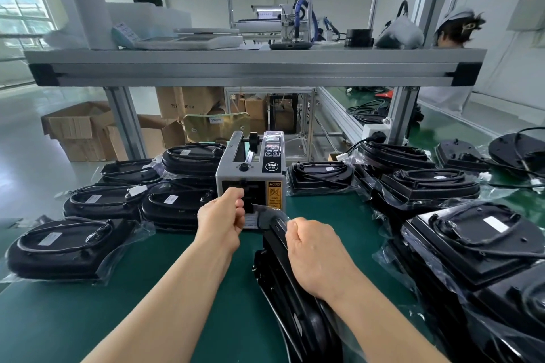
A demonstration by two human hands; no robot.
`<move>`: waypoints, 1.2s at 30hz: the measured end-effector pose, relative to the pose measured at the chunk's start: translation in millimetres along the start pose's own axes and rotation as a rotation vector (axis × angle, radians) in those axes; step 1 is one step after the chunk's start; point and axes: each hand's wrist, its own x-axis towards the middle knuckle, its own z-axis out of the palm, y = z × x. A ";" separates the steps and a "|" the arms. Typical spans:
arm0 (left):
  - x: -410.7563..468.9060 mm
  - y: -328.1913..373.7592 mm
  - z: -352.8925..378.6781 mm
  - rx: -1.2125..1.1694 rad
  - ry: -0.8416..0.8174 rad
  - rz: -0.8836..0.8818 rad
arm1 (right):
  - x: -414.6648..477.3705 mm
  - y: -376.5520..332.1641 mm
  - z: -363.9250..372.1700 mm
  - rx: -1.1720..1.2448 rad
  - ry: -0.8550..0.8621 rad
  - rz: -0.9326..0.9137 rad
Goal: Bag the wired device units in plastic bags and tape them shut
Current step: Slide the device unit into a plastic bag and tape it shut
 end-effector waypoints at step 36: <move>-48.5 2.2 -22.2 0.692 -0.452 0.387 | -2.8 -3.8 -4.1 0.099 -0.024 0.062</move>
